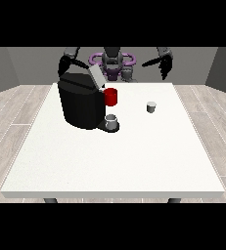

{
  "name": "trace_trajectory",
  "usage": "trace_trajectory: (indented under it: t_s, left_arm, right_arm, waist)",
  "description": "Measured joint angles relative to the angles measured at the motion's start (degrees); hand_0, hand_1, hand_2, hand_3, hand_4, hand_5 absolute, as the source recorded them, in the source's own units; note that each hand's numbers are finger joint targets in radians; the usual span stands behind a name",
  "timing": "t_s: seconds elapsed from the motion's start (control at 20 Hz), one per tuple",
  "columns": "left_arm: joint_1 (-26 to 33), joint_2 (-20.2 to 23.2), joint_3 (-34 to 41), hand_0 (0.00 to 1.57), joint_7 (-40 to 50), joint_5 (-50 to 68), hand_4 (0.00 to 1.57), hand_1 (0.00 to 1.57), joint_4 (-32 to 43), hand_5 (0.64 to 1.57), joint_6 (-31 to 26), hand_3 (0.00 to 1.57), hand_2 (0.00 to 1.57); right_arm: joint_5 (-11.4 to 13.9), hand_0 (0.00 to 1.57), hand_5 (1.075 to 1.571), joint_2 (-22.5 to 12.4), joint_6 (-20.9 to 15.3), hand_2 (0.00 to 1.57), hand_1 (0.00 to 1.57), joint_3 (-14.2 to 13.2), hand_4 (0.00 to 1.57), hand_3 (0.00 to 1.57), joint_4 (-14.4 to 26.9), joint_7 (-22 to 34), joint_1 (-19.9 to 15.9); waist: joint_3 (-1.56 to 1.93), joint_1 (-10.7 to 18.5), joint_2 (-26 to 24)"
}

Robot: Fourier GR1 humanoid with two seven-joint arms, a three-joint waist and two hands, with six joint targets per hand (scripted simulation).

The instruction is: Insert the coffee pod into the coffee machine and close the lid

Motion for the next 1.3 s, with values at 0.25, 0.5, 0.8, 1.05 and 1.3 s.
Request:
trace_trajectory:
  t_s: [0.25,0.5,0.8,1.05,1.3]
  left_arm:
    - [-7.02,4.21,2.24,0.0,2.89,-2.62,0.0,0.0,5.64,1.571,-1.26,0.0,0.0]
    - [-13.03,7.87,3.15,0.0,4.69,-5.3,0.0,0.0,11.27,1.571,-3.04,0.0,0.0]
    - [-18.77,9.69,2.57,0.0,3.97,-9.76,0.0,0.0,18.8,1.571,-3.02,0.0,0.0]
    - [-21.43,11.1,2.5,0.0,-0.2,-13.53,0.0,0.0,26.16,1.571,-1.88,0.0,0.0]
    - [-24.52,9.3,1.16,0.76,-0.78,-18.03,0.0,0.76,30.71,1.571,1.53,0.62,0.88]
  right_arm:
    - [1.75,0.0,1.571,1.67,-0.73,0.0,0.0,2.66,0.0,0.0,-0.8,0.99,-2.39]
    - [1.55,0.0,1.571,2.49,-0.77,0.0,0.0,3.38,0.0,0.0,0.14,0.88,-4.9]
    - [2.37,0.0,1.571,3.22,-1.58,0.0,0.0,4.7,0.0,0.0,1.17,2.47,-8.79]
    - [1.9,0.0,1.571,3.38,-2.32,0.0,0.0,5.75,0.0,0.0,1.26,3.2,-10.26]
    - [1.77,0.0,1.571,3.03,-1.97,0.0,0.0,4.79,0.0,0.0,4.48,3.26,-12.45]
  waist:
    - [-0.01,-3.15,2.95]
    - [-0.01,-5.37,6.59]
    - [-0.03,-7.15,11.34]
    - [-0.03,-7.39,14.07]
    - [-0.02,-6.8,13.84]
